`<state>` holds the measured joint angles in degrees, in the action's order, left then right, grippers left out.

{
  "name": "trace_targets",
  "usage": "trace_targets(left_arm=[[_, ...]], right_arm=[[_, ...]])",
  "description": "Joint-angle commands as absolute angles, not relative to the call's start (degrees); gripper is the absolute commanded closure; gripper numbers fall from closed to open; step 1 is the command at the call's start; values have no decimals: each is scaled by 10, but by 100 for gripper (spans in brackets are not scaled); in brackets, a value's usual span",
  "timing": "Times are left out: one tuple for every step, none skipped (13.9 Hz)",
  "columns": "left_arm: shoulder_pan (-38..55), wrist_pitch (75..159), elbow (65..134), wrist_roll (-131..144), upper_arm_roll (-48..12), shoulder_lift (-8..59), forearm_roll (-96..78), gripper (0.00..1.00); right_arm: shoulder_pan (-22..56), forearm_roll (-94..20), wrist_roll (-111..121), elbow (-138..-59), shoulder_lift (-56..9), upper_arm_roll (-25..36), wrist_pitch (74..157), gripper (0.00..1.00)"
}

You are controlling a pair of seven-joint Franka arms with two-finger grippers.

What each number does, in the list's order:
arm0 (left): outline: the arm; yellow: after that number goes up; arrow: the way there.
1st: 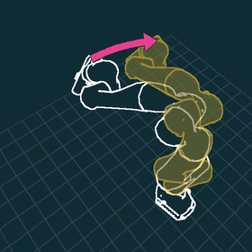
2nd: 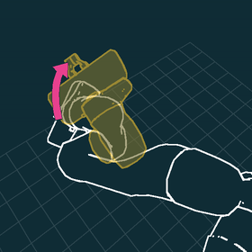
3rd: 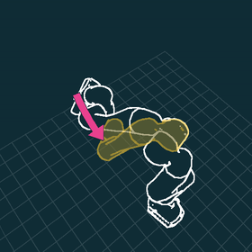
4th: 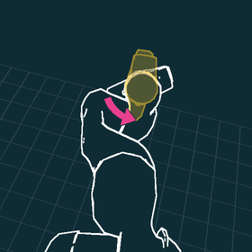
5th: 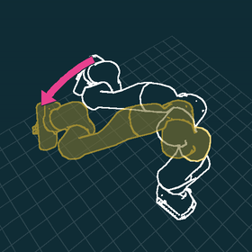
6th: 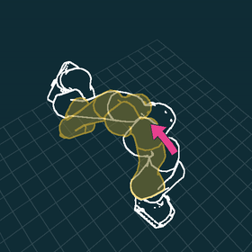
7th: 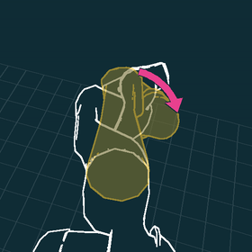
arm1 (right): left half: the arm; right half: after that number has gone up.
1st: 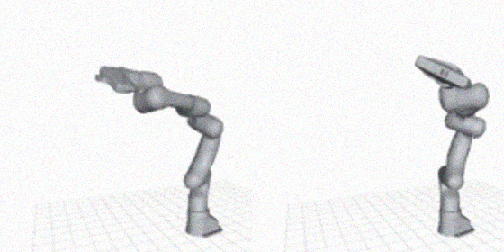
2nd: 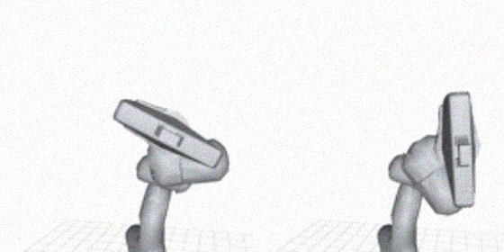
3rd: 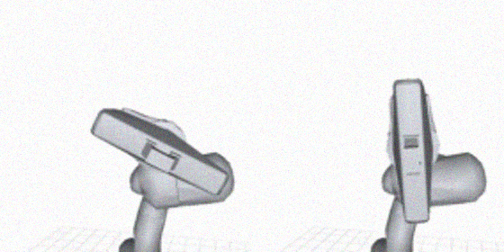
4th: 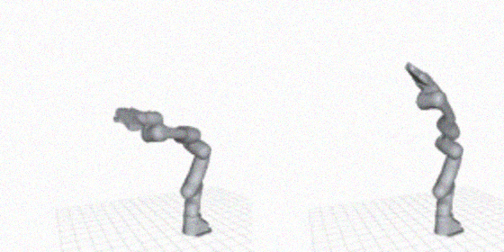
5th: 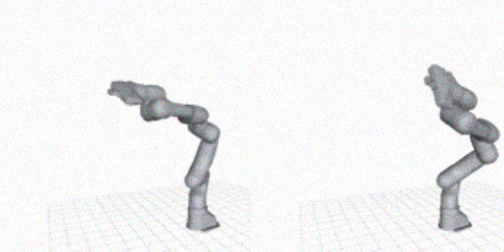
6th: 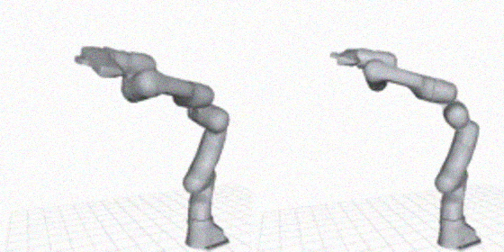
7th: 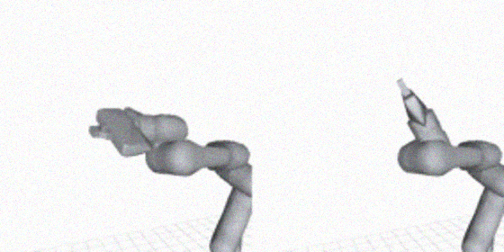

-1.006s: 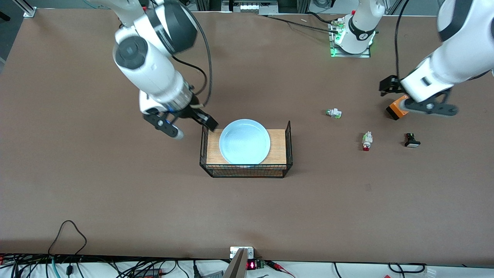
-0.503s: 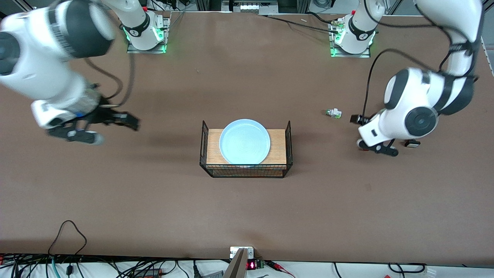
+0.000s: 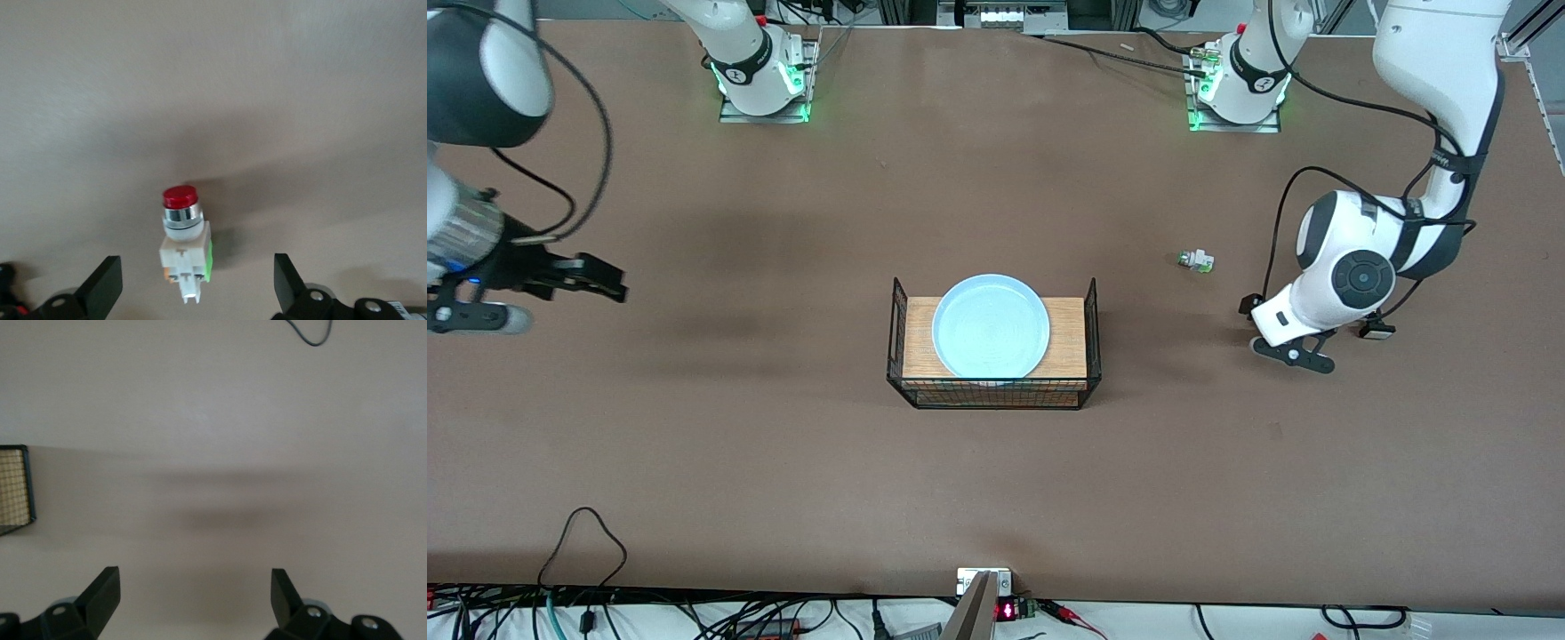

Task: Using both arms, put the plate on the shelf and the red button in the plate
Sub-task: 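Grasp the red button with the left gripper while the right gripper withdraws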

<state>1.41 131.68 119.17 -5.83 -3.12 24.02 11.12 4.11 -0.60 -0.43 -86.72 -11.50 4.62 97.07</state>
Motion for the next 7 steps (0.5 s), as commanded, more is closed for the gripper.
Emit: trace_targets(left_arm=[[1, 1325, 1197, -66, -34, 251, 124, 0], [1, 1325, 1197, -67, -33, 258, 124, 9], [0, 1326, 1194, -68, -33, 268, 124, 23], [-1, 1326, 1192, -68, -33, 272, 124, 35], [-1, 1325, 1192, -67, -33, 272, 124, 47], [-1, 1324, 1192, -66, -34, 272, 124, 59], [-1, 1321, 1190, -67, -34, 272, 124, 69]], right_arm=[[11, 3, 15, -874, -88, 38, 920, 0], [11, 4, 11, -883, -76, 37, 910, 0], [11, 4, 11, -902, -65, 38, 909, 0], [7, 4, 11, -924, -51, 38, 917, 0], [5, 4, 11, -948, -34, 38, 936, 0], [5, 4, 16, -969, -17, 38, 951, 0], [6, 5, 19, -976, -8, 38, 955, 0]])
